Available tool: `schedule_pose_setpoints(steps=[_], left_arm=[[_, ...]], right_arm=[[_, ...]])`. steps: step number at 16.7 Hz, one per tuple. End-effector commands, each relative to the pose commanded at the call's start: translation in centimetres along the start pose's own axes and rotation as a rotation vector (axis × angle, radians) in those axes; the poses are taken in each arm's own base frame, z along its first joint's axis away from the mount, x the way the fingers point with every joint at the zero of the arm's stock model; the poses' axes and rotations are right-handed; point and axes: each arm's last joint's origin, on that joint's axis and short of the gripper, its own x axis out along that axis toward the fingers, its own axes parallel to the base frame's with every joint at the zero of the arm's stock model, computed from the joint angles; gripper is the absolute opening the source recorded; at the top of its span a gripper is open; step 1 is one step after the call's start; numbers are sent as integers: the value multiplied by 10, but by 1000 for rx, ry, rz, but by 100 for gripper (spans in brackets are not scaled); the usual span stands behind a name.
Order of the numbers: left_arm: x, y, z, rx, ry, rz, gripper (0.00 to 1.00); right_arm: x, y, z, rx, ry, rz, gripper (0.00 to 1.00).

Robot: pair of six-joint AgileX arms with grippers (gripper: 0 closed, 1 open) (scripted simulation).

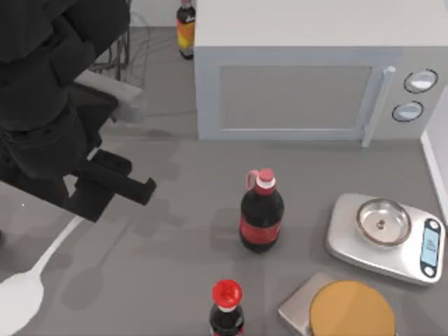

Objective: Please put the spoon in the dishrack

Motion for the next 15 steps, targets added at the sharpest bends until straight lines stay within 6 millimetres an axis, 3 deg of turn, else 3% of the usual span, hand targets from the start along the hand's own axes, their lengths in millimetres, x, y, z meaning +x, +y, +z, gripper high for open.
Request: schedule_pose_setpoints(steps=[3,6,11,15], left_arm=[[-5,10,-1,-31,-81,-17,0],[-15,32,-4,-107,-266,-39,0],[-40,83,-17,-254,-733,-3,0],[-72,117,-47,-324,-1141,132,0]], right_arm=[[0,0,0,0,0,0,100],[0,0,0,0,0,0,100],[0,0,0,0,0,0,100],[0,0,0,0,0,0,100]])
